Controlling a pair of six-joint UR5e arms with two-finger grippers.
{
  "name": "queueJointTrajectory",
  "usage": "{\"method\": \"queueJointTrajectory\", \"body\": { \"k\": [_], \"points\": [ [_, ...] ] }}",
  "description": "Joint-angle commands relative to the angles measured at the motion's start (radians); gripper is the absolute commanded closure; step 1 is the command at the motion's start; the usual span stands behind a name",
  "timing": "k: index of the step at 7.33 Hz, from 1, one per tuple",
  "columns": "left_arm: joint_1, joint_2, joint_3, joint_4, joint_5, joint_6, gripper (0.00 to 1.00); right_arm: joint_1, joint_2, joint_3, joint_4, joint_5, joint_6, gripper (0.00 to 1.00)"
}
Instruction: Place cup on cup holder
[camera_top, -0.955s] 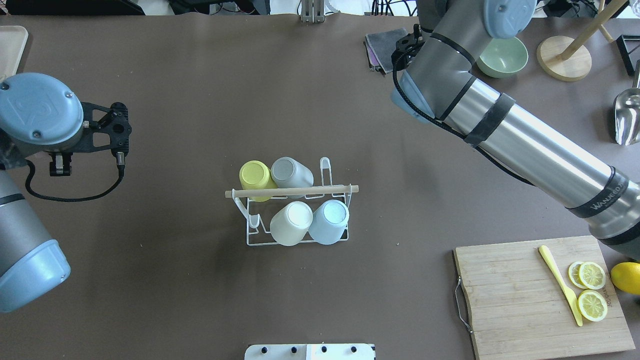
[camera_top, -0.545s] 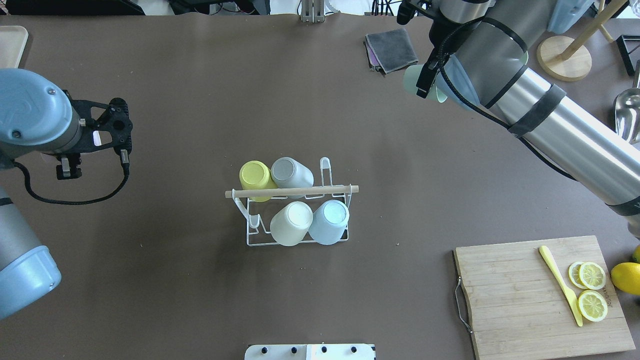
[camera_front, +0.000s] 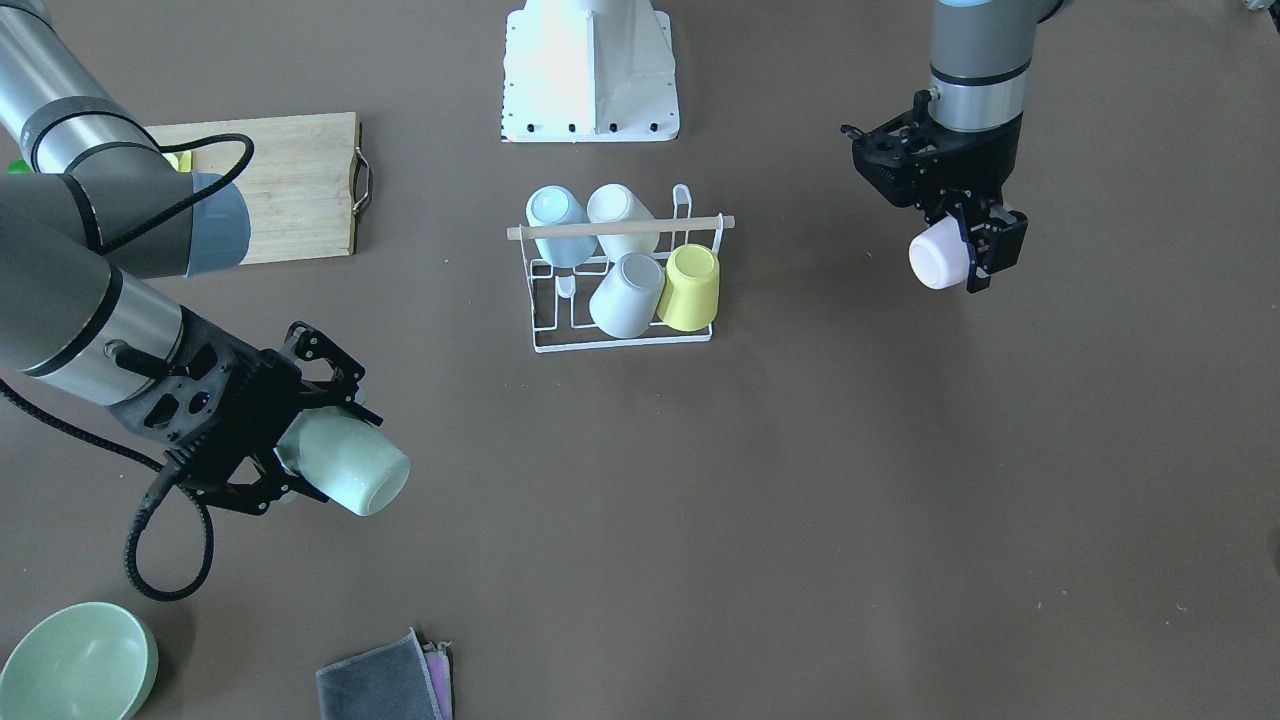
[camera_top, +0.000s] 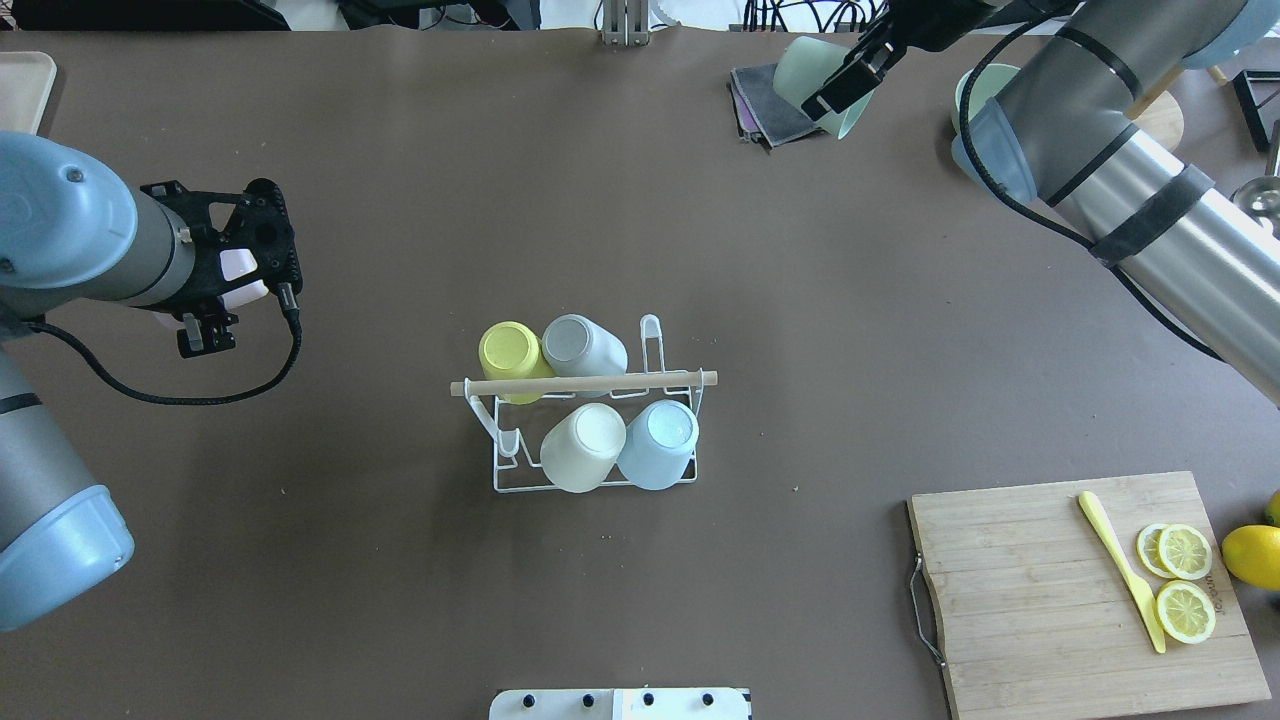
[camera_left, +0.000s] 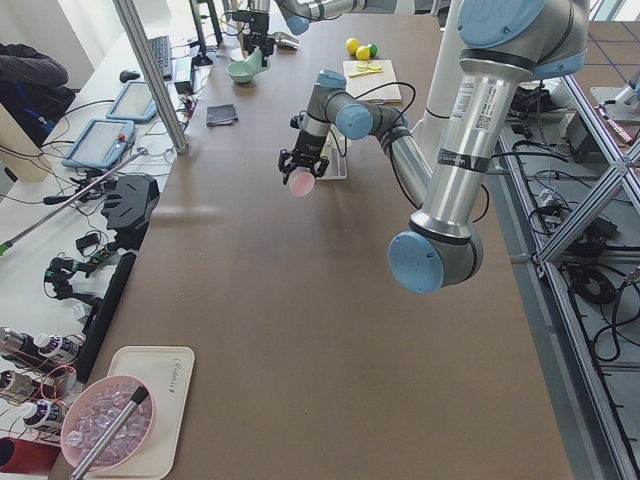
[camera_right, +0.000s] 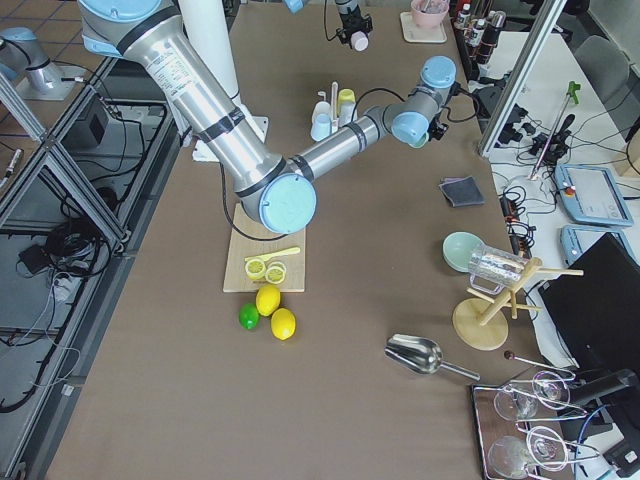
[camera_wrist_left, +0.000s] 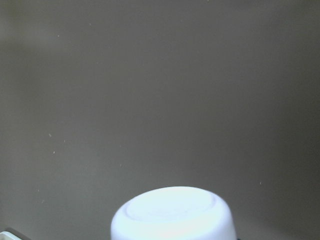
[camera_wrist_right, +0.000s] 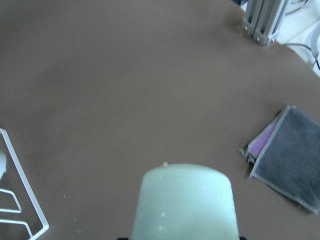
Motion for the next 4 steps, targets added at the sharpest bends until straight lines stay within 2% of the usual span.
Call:
{"method": "queueJointTrajectory", "body": {
  "k": [1, 2, 3, 4],
  "points": [
    [-0.001, 0.077, 0.047, -0.34, -0.025, -0.025, 0.63, -0.05, -0.043, -0.004, 0.358, -0.048, 0.182, 0.99],
    [-0.001, 0.13, 0.036, -0.513, -0.025, -0.082, 0.63, -0.107, -0.061, -0.009, 0.496, -0.161, 0.233, 1.0],
    [0.001, 0.154, 0.033, -0.663, -0.035, -0.125, 0.63, -0.13, -0.06, -0.008, 0.528, -0.185, 0.272, 1.0],
    [0.002, 0.169, 0.033, -0.789, -0.086, -0.155, 0.63, -0.138, -0.063, 0.002, 0.569, -0.189, 0.28, 1.0]
  ]
}}
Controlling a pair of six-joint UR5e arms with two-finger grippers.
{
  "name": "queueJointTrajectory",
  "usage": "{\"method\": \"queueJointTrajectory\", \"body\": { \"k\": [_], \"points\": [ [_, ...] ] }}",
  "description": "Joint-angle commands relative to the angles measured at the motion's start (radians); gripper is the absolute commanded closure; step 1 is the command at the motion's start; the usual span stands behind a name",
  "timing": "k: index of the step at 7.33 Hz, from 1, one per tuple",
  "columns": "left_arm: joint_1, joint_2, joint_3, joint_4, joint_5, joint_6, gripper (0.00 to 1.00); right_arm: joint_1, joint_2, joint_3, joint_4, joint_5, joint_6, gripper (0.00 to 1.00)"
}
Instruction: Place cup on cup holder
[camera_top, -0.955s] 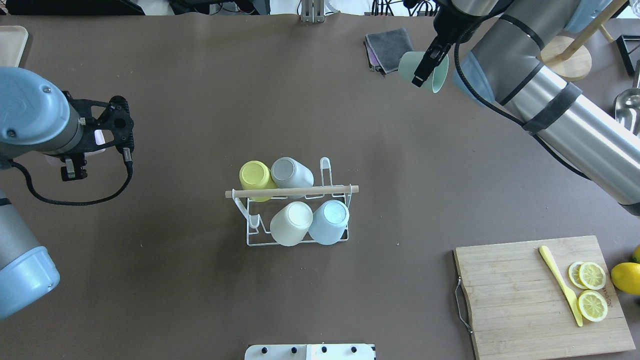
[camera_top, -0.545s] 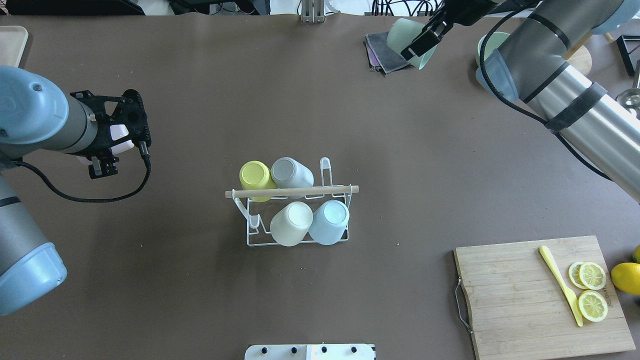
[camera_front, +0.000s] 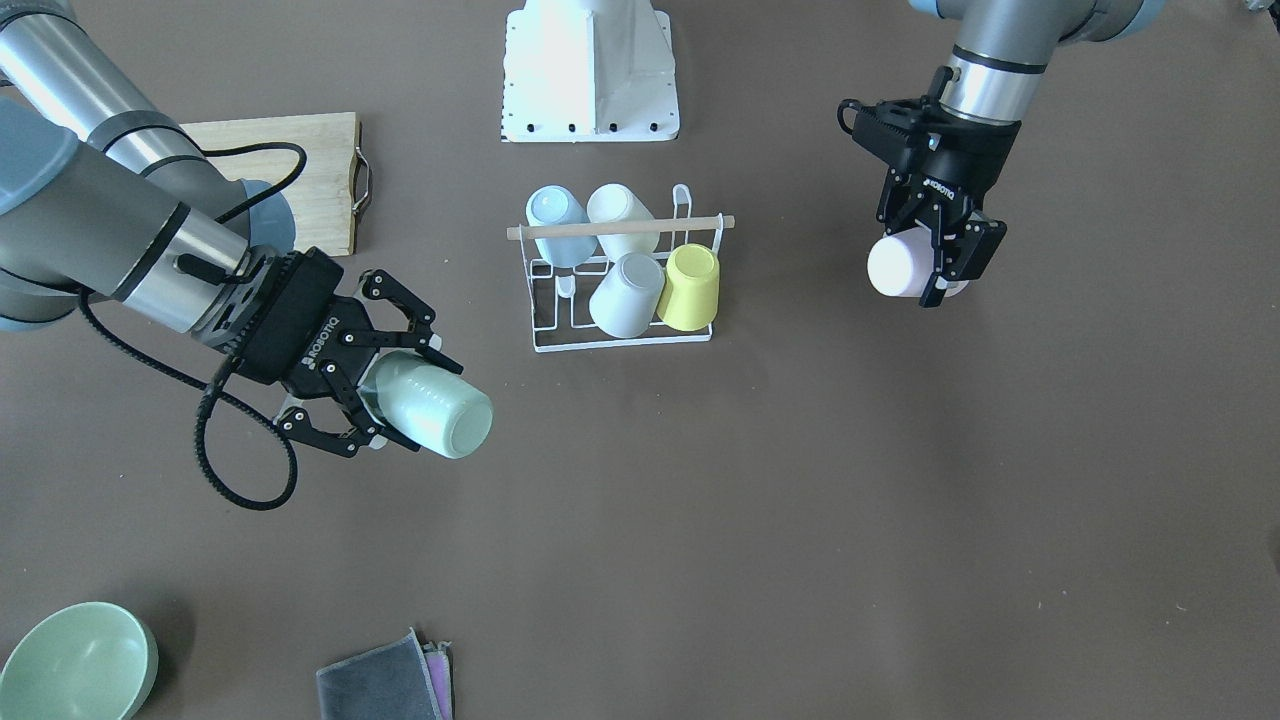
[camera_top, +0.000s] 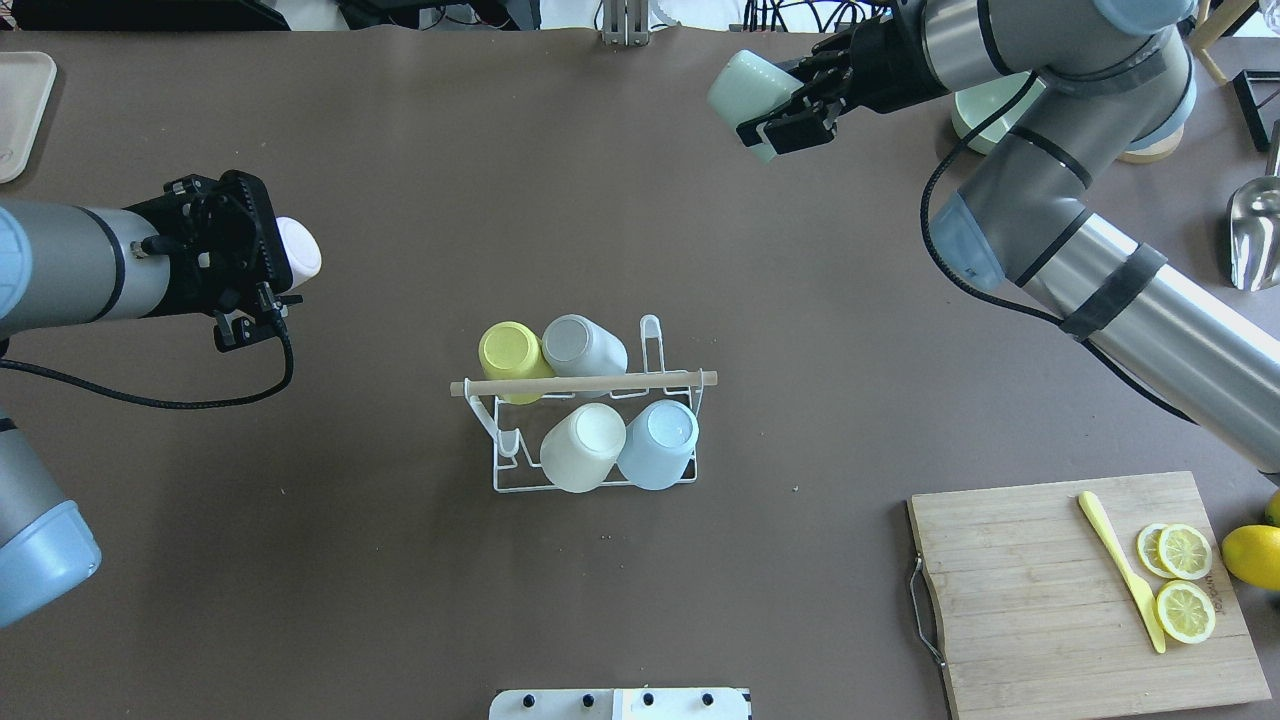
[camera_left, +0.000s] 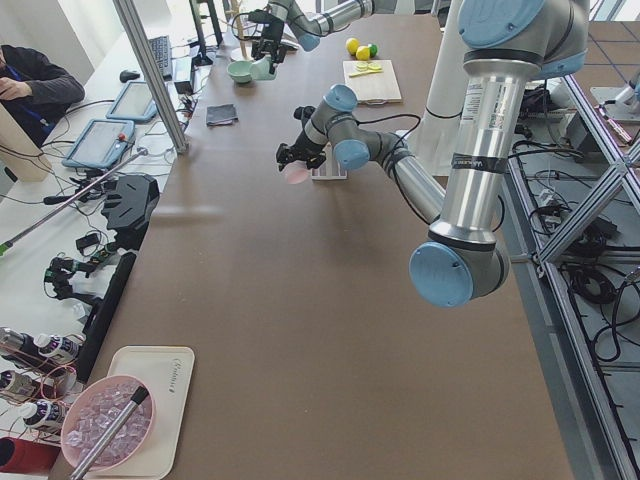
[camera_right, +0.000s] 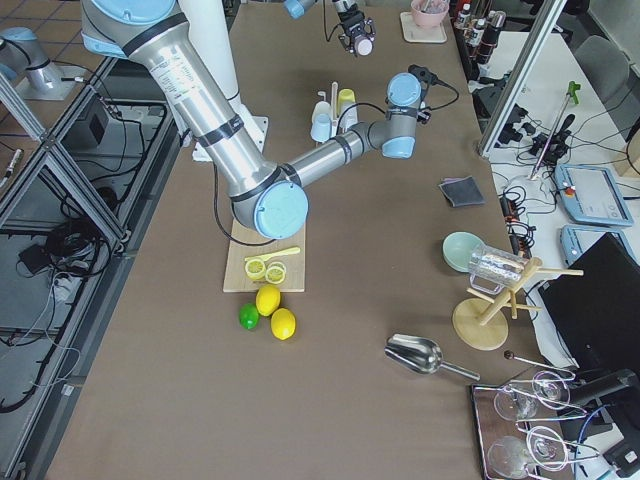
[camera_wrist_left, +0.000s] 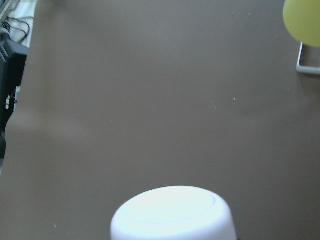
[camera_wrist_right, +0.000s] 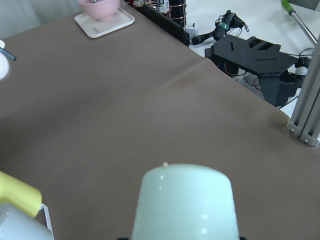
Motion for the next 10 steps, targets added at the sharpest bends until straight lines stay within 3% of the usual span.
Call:
{"method": "queueJointTrajectory", "body": {
  "k": [1, 2, 4, 5, 7, 10],
  "points": [
    [0.009, 0.029, -0.001, -0.301, -0.08, -0.084, 0.63, -0.059, -0.016, -0.001, 0.171, -0.091, 0.084, 1.0],
    [0.024, 0.029, 0.002, -0.437, -0.102, -0.13, 0.63, -0.147, -0.034, -0.001, 0.244, -0.237, 0.094, 1.0],
    [0.124, 0.034, 0.037, -0.718, -0.105, -0.162, 0.63, -0.234, -0.032, 0.008, 0.321, -0.347, 0.091, 1.0],
    [0.164, 0.034, 0.077, -0.894, -0.102, -0.17, 0.63, -0.234, -0.041, 0.002, 0.393, -0.334, 0.095, 1.0],
    [0.23, 0.034, 0.152, -1.177, -0.102, -0.168, 0.63, -0.248, -0.03, -0.008, 0.411, -0.331, 0.091, 1.0],
    [0.267, -0.012, 0.27, -1.288, -0.095, -0.156, 0.63, -0.269, -0.039, -0.012, 0.431, -0.319, -0.024, 1.0]
  ]
}}
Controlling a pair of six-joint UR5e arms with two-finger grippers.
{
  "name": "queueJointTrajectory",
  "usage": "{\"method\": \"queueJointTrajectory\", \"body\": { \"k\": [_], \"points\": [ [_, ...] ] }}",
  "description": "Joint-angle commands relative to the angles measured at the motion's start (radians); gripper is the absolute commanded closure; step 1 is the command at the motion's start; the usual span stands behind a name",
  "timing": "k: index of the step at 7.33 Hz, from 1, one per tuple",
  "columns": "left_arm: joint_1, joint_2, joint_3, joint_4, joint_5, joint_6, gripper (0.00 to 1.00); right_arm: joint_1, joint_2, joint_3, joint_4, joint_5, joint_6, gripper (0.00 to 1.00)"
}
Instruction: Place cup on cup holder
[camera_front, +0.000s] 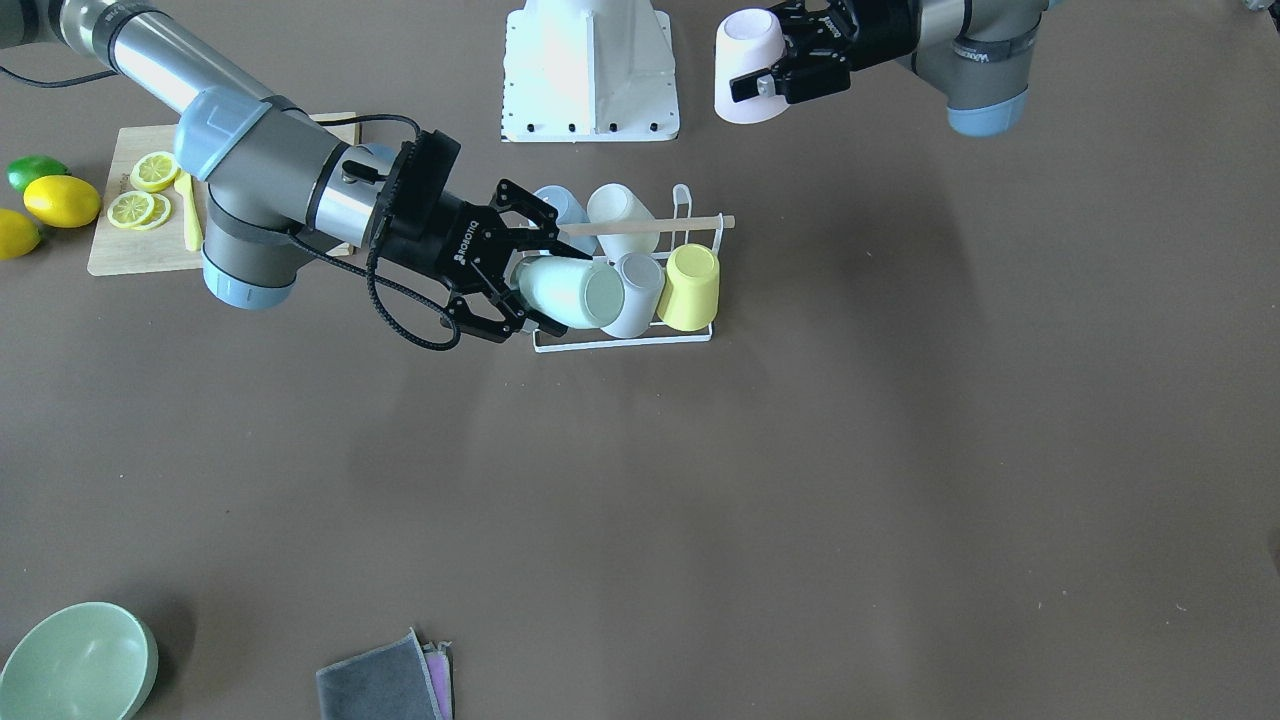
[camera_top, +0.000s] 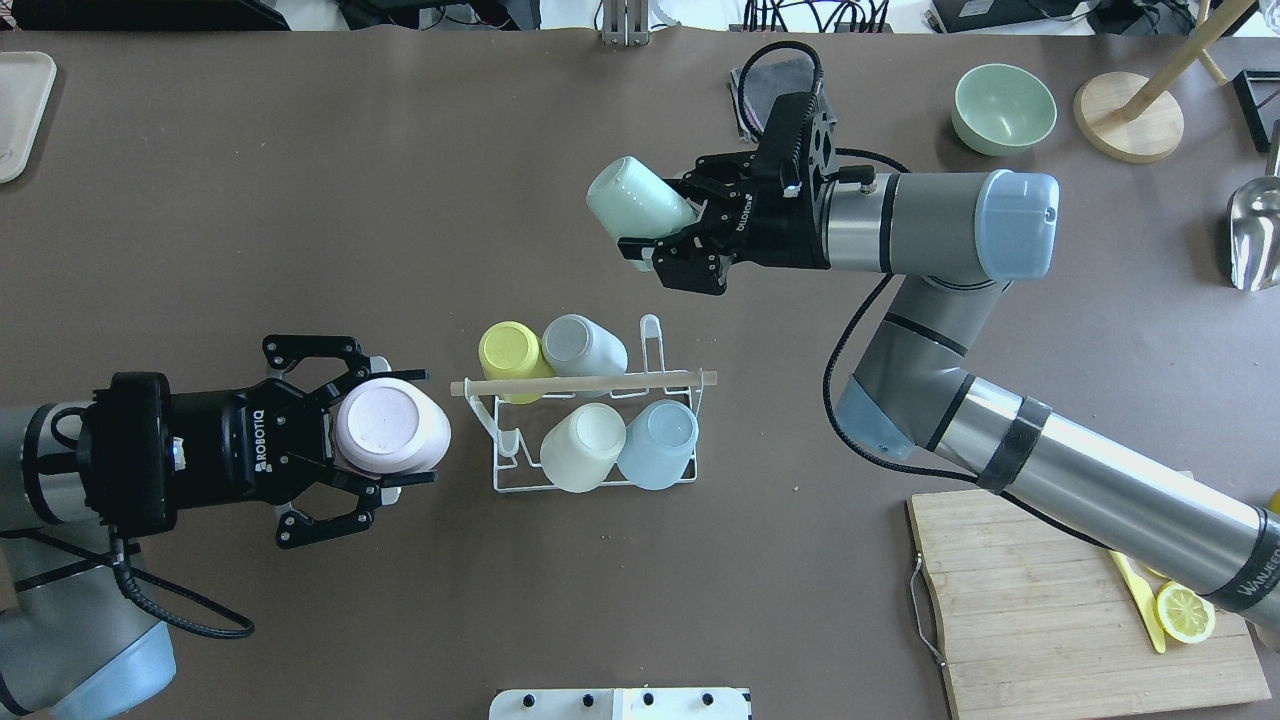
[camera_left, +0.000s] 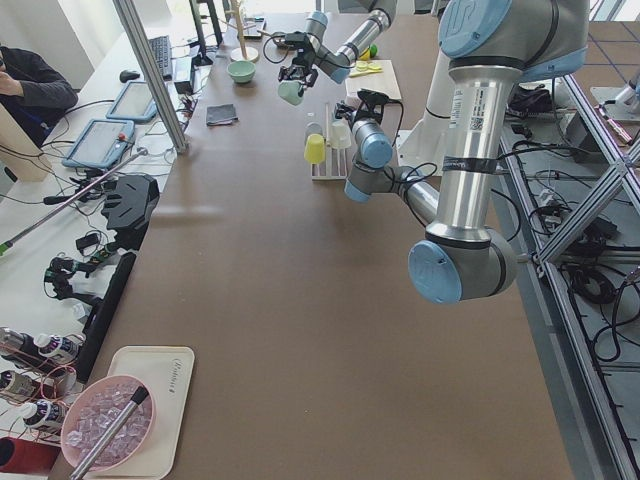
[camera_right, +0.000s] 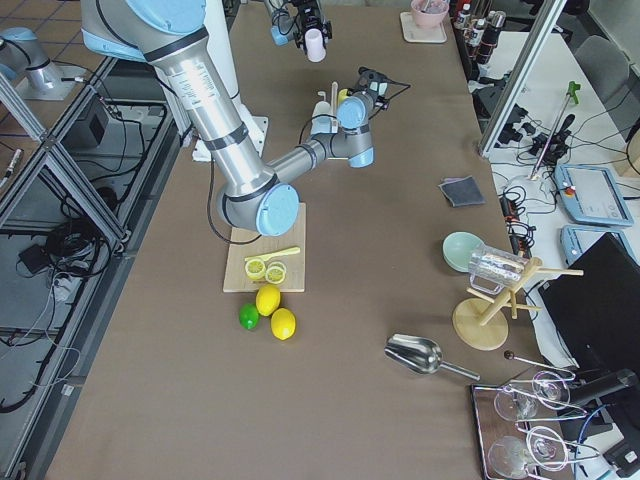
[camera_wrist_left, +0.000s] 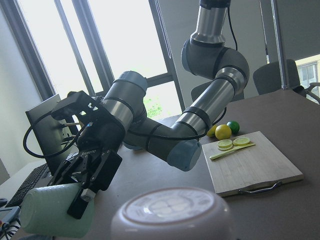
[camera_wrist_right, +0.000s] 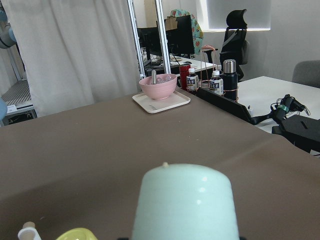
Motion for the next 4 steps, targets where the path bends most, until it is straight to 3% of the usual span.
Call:
{"method": "queueJointTrajectory", "body": {
  "k": [1, 4],
  "points": [
    [0.013, -0.068, 0.093, -0.029, 0.001, 0.03, 0.63, -0.017, -0.007, -0.013, 0.007, 0.002, -0.109, 1.0],
    [0.054, -0.137, 0.187, -0.035, 0.001, 0.041, 0.63, -0.075, -0.008, -0.016, 0.042, -0.05, -0.157, 1.0]
  ]
}}
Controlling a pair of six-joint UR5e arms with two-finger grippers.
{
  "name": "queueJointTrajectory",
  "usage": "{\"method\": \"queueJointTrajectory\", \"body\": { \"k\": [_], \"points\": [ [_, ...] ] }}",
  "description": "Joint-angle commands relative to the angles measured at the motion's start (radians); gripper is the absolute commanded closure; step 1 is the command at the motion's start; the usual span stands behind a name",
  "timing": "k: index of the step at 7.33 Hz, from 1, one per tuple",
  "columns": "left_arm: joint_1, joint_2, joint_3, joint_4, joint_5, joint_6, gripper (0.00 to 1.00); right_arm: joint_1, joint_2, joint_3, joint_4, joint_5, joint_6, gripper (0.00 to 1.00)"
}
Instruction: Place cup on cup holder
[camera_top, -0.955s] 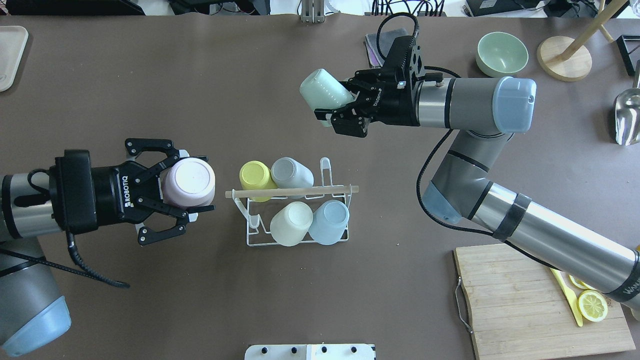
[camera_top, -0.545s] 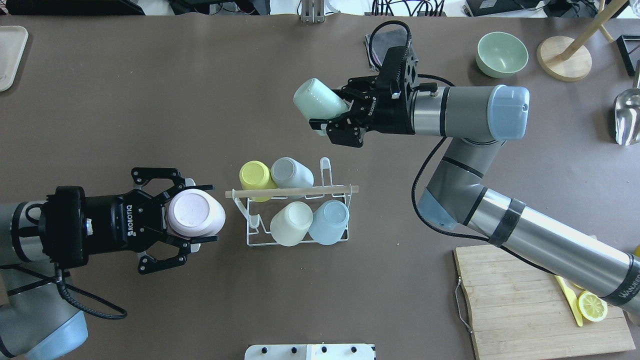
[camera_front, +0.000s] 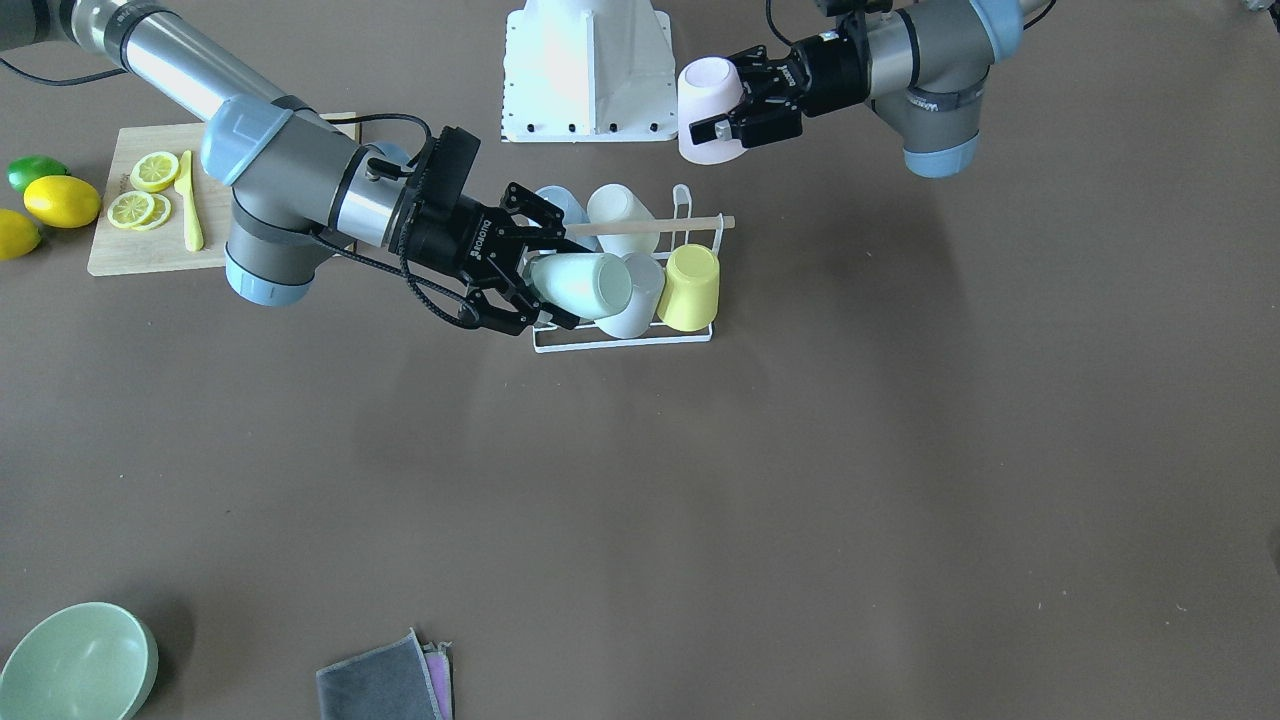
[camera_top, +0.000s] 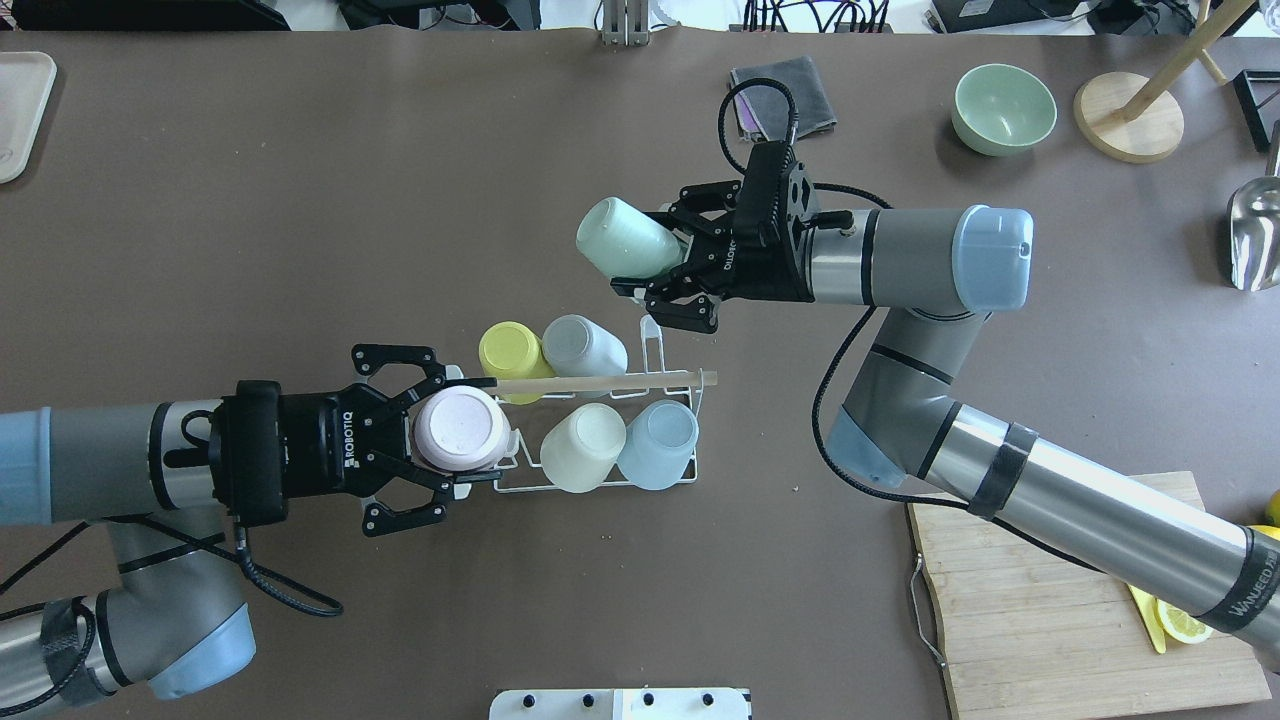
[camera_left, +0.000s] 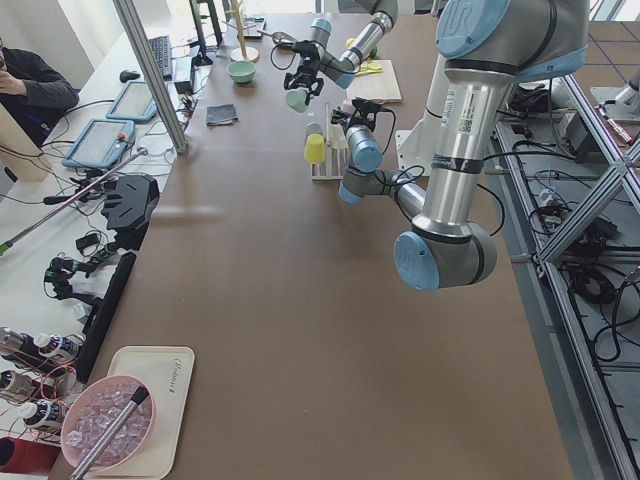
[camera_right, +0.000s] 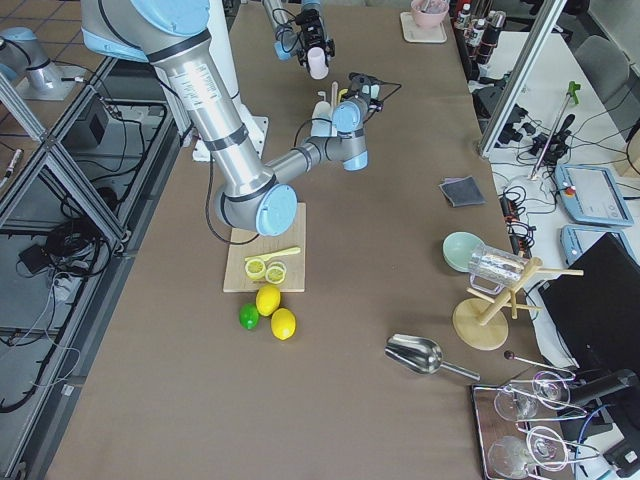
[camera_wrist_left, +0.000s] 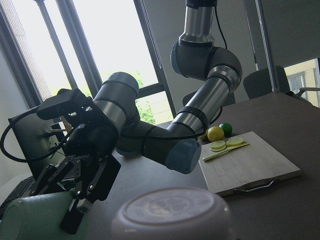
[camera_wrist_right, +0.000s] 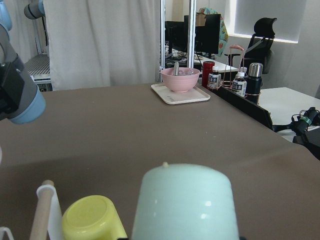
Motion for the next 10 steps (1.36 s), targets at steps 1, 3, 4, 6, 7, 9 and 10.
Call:
{"method": "queueJointTrajectory", "body": {
  "k": [1, 3, 4, 6, 7, 9, 10],
  "points": [
    [0.033, -0.017, 0.034, -0.004, 0.0, 0.002, 0.63, -0.039, -0.003, -0.002, 0.024, -0.045, -0.017, 1.0],
    [0.035, -0.036, 0.063, 0.001, 0.002, 0.005, 0.63, -0.051, -0.011, -0.002, 0.024, -0.054, -0.016, 1.0],
    [0.035, -0.043, 0.065, -0.001, 0.002, 0.005, 0.63, -0.055, -0.017, -0.002, 0.024, -0.063, -0.016, 1.0],
    [0.034, -0.049, 0.06, -0.002, 0.003, 0.002, 0.62, -0.058, -0.029, -0.002, 0.026, -0.057, -0.016, 1.0],
    [0.034, -0.052, 0.069, -0.001, 0.005, 0.005, 0.62, -0.058, -0.034, -0.002, 0.026, -0.057, -0.017, 1.0],
    [0.035, -0.058, 0.088, -0.002, 0.037, 0.005, 0.61, -0.061, -0.042, -0.002, 0.026, -0.056, -0.016, 1.0],
    [0.034, -0.06, 0.089, -0.01, 0.037, 0.005, 0.6, -0.061, -0.049, 0.001, 0.027, -0.054, -0.016, 1.0]
  ]
}}
